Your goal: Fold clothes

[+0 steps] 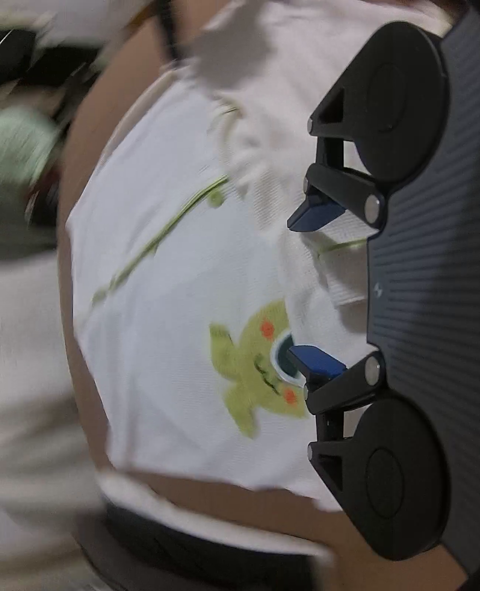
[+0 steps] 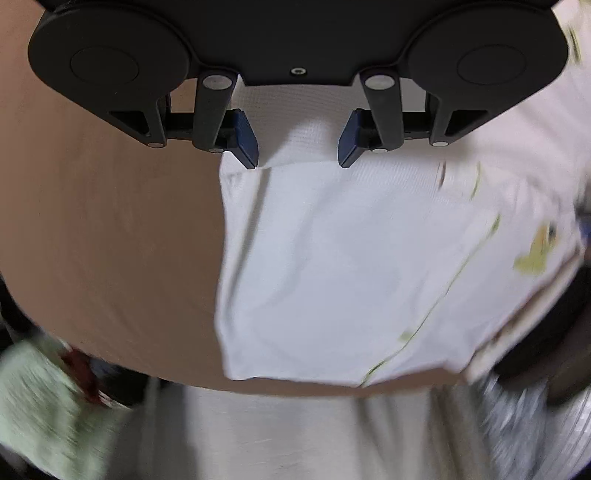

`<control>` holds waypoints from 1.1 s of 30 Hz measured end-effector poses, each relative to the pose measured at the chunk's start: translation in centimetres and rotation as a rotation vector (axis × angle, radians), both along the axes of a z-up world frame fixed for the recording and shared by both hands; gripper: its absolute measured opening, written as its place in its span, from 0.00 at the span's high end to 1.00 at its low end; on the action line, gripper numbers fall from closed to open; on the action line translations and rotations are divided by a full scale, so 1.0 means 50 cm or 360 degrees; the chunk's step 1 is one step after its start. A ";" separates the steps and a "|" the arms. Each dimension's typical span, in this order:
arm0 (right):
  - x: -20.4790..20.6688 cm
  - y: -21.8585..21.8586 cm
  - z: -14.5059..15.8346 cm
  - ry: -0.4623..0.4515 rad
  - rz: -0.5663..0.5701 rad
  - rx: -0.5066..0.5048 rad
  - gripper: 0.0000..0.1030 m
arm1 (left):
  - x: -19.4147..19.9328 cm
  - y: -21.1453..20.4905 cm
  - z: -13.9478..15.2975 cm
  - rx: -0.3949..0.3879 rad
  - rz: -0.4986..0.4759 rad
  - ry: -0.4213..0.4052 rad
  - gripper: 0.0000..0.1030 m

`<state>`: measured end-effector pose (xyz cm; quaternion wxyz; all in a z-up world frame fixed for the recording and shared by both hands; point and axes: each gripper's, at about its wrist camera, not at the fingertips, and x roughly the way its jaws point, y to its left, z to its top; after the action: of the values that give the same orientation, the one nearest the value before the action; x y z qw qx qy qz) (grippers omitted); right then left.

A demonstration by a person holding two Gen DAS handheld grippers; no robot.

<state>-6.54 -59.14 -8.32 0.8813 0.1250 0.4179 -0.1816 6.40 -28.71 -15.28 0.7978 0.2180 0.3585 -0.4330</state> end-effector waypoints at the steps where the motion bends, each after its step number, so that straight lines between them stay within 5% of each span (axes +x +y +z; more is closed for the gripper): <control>1: 0.000 0.002 -0.004 -0.0010 -0.0025 -0.0020 0.48 | 0.002 0.000 -0.009 0.0010 -0.0043 -0.0047 0.34; 2: 0.000 0.004 -0.007 -0.0020 -0.0050 -0.0040 0.48 | 0.004 0.001 -0.018 0.0015 -0.0084 -0.0066 0.34; 6: 0.000 0.012 -0.022 -0.0060 -0.0150 -0.0119 0.48 | 0.018 0.020 -0.052 -0.0085 -0.0181 0.0190 0.39; 8: 0.000 0.016 -0.029 -0.0079 -0.0200 -0.0159 0.52 | 0.008 0.021 -0.056 -0.0089 -0.0197 0.0143 0.81; 9: 0.000 0.019 -0.033 -0.0089 -0.0225 -0.0179 0.78 | 0.006 0.023 -0.051 -0.0101 -0.0190 0.0140 0.87; 10: 0.000 0.021 -0.037 -0.0099 -0.0250 -0.0198 0.92 | 0.004 0.026 -0.042 -0.0156 -0.0157 0.0135 0.87; 14: 0.000 0.029 -0.051 -0.0139 -0.0350 -0.0278 0.93 | -0.023 0.052 0.022 -0.0380 -0.0100 0.0046 0.87; 20: 0.023 0.036 -0.037 -0.0068 -0.0409 -0.0349 0.92 | -0.023 0.026 -0.022 -0.0153 0.0004 -0.0004 0.82; 22: 0.032 0.038 -0.030 -0.0034 -0.0422 -0.0369 0.89 | -0.011 0.010 -0.044 -0.0039 0.0014 -0.0114 0.60; 24: 0.042 0.040 -0.022 0.0000 -0.0435 -0.0389 0.73 | 0.000 0.010 -0.039 -0.0028 0.0039 -0.0176 0.51; 27: 0.056 0.043 -0.011 0.0051 -0.0454 -0.0419 0.60 | 0.014 0.037 -0.012 -0.0145 0.0071 -0.0063 0.50; 33: 0.069 0.168 0.041 -0.0187 -0.0007 -0.0103 0.56 | 0.044 0.060 -0.026 -0.0142 0.0139 0.0135 0.40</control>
<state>-3.12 -50.72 -6.28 0.9075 0.1078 0.3592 -0.1892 8.58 -25.69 -16.59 0.8090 0.1479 0.3814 -0.4222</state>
